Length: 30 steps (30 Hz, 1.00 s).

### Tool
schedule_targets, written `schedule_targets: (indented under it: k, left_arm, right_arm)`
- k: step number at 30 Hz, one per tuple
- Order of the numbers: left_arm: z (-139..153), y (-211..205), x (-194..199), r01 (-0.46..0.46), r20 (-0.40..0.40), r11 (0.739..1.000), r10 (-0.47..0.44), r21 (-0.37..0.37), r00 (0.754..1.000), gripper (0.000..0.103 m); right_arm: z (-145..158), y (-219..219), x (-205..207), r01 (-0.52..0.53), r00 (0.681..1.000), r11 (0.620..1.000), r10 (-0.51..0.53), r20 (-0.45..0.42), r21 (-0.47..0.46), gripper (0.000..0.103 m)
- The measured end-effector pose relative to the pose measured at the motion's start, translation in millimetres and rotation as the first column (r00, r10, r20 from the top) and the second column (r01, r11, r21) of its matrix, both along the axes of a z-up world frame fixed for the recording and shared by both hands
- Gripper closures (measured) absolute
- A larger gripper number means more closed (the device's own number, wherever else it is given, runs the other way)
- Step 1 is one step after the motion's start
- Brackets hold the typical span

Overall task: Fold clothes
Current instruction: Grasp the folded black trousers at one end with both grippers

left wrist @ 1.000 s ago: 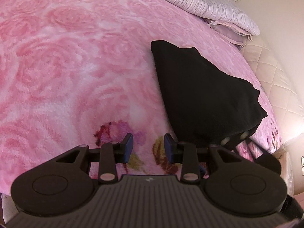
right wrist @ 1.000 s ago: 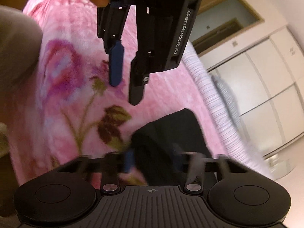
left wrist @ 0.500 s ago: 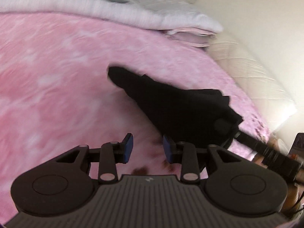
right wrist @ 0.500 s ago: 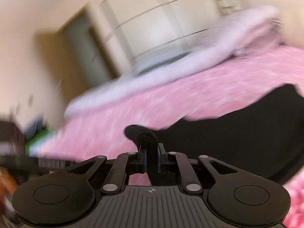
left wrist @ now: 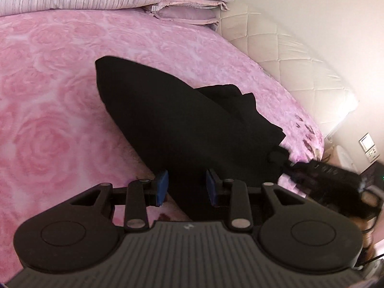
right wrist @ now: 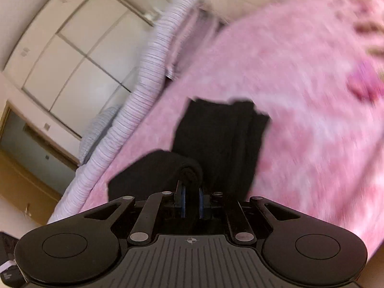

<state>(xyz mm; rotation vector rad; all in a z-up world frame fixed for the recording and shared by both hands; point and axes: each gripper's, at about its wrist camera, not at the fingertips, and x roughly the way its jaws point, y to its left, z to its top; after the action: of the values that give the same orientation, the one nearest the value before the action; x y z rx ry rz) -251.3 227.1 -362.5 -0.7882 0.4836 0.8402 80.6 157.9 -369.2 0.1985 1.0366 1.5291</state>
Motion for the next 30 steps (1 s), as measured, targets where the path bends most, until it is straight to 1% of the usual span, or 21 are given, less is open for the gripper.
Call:
schedule_targets:
  k: [2, 3, 5, 6, 7, 9, 10, 11, 12, 13, 14, 16, 18, 20, 21, 23, 25, 26, 27, 29, 30]
  left_arm:
    - [1.1, 1.3, -2.6, -0.008, 0.010, 1.000, 0.008, -0.005, 1.000, 0.075]
    - [2.7, 0.9, -3.8, -0.014, 0.019, 1.000, 0.014, -0.006, 1.000, 0.075]
    - [7.3, 2.6, -4.0, -0.020, 0.045, 1.000, 0.020, -0.002, 0.999, 0.075]
    - [10.0, 6.0, 1.3, -0.014, 0.059, 1.000, 0.014, 0.005, 0.998, 0.075]
    - [11.2, 8.1, 8.1, -0.005, 0.068, 1.000, 0.004, 0.011, 0.998, 0.075]
    - [12.9, 12.4, 22.8, 0.014, 0.068, 1.000, -0.015, 0.015, 0.998, 0.075]
    - [11.5, 12.9, 24.8, 0.019, 0.059, 1.000, -0.020, 0.011, 0.998, 0.075]
    - [10.2, 13.3, 26.8, 0.024, 0.051, 1.000, -0.024, 0.007, 0.998, 0.075]
    - [8.8, 13.7, 28.8, 0.029, 0.043, 1.000, -0.029, 0.003, 0.999, 0.075]
    - [7.4, 14.1, 30.9, 0.033, 0.034, 0.999, -0.033, -0.001, 0.999, 0.075]
    - [6.0, 14.5, 32.9, 0.038, 0.026, 0.999, -0.038, -0.005, 0.999, 0.075]
    - [3.3, 15.3, 36.9, 0.047, 0.010, 0.999, -0.047, -0.013, 0.999, 0.075]
    - [2.9, 17.1, 36.3, 0.039, -0.007, 0.999, -0.039, -0.017, 0.999, 0.075]
    - [4.5, 19.4, 32.2, 0.020, -0.021, 1.000, -0.020, -0.017, 1.000, 0.075]
    - [5.9, 18.6, 31.0, 0.017, -0.022, 1.000, -0.017, -0.013, 1.000, 0.075]
    - [6.6, 19.1, 34.4, 0.020, -0.017, 1.000, -0.021, -0.007, 1.000, 0.075]
    - [6.8, 18.4, 39.9, 0.025, -0.013, 1.000, -0.026, -0.004, 1.000, 0.075]
    - [5.4, 19.7, 43.6, 0.030, -0.015, 1.000, -0.030, -0.001, 0.999, 0.075]
    - [3.8, 21.0, 47.1, 0.035, -0.017, 0.999, -0.035, 0.001, 0.999, 0.075]
    - [-0.2, 23.5, 51.4, 0.041, -0.024, 0.999, -0.042, -0.009, 0.999, 0.075]
    - [-1.2, 24.1, 51.6, 0.043, -0.023, 0.999, -0.043, -0.012, 0.999, 0.075]
  right_arm:
    - [21.7, 1.1, -3.7, -0.042, 0.997, 0.996, 0.037, 0.062, 0.079, 0.094]
    - [37.1, 2.8, -8.5, -0.075, 0.993, 0.987, 0.061, 0.099, 0.142, 0.094]
    - [66.4, -1.0, -21.3, -0.141, 0.977, 0.955, 0.092, 0.193, 0.261, 0.094]
    - [79.4, -3.3, -29.4, -0.175, 0.964, 0.931, 0.097, 0.246, 0.320, 0.094]
    - [87.4, -6.5, -31.8, -0.194, 0.956, 0.911, 0.092, 0.279, 0.363, 0.094]
    - [92.3, -11.6, -29.1, -0.169, 0.954, 0.907, 0.052, 0.296, 0.385, 0.095]
    - [87.0, -10.1, -24.8, -0.125, 0.958, 0.928, 0.021, 0.285, 0.352, 0.095]
    - [69.9, -4.0, -11.5, -0.056, 0.965, 0.960, -0.018, 0.260, 0.274, 0.095]
    - [52.5, 2.1, 1.9, 0.012, 0.969, 0.981, -0.059, 0.239, 0.192, 0.095]
    - [30.0, 7.9, 16.4, 0.072, 0.975, 0.994, -0.088, 0.203, 0.085, 0.095]
    - [11.8, 11.1, 26.2, 0.102, 0.980, 0.995, -0.102, 0.169, 0.005, 0.094]
    - [-20.4, 9.6, 44.0, 0.127, 0.991, 0.988, -0.123, 0.044, -0.085, 0.095]
    - [-24.7, 9.0, 47.9, 0.131, 0.991, 0.988, -0.132, -0.006, -0.081, 0.095]
    - [-10.2, 10.9, 43.7, 0.125, 0.992, 0.990, -0.122, 0.044, -0.063, 0.094]
    - [5.0, 10.8, 38.7, 0.111, 0.990, 0.994, -0.109, 0.088, -0.024, 0.094]
    - [32.8, 3.3, 27.1, 0.071, 0.986, 0.993, -0.084, 0.142, 0.094, 0.095]
    - [59.1, -7.2, 13.4, 0.003, 0.978, 0.972, -0.052, 0.203, 0.235, 0.095]
    - [64.8, -11.7, 8.4, -0.008, 0.966, 0.965, -0.060, 0.253, 0.261, 0.095]
    - [60.3, -11.3, 8.7, 0.018, 0.956, 0.972, -0.085, 0.280, 0.234, 0.095]
    - [28.7, 2.6, 26.3, 0.111, 0.964, 0.991, -0.127, 0.235, 0.081, 0.095]
    - [12.0, 8.2, 35.6, 0.125, 0.974, 0.992, -0.125, 0.191, 0.014, 0.094]
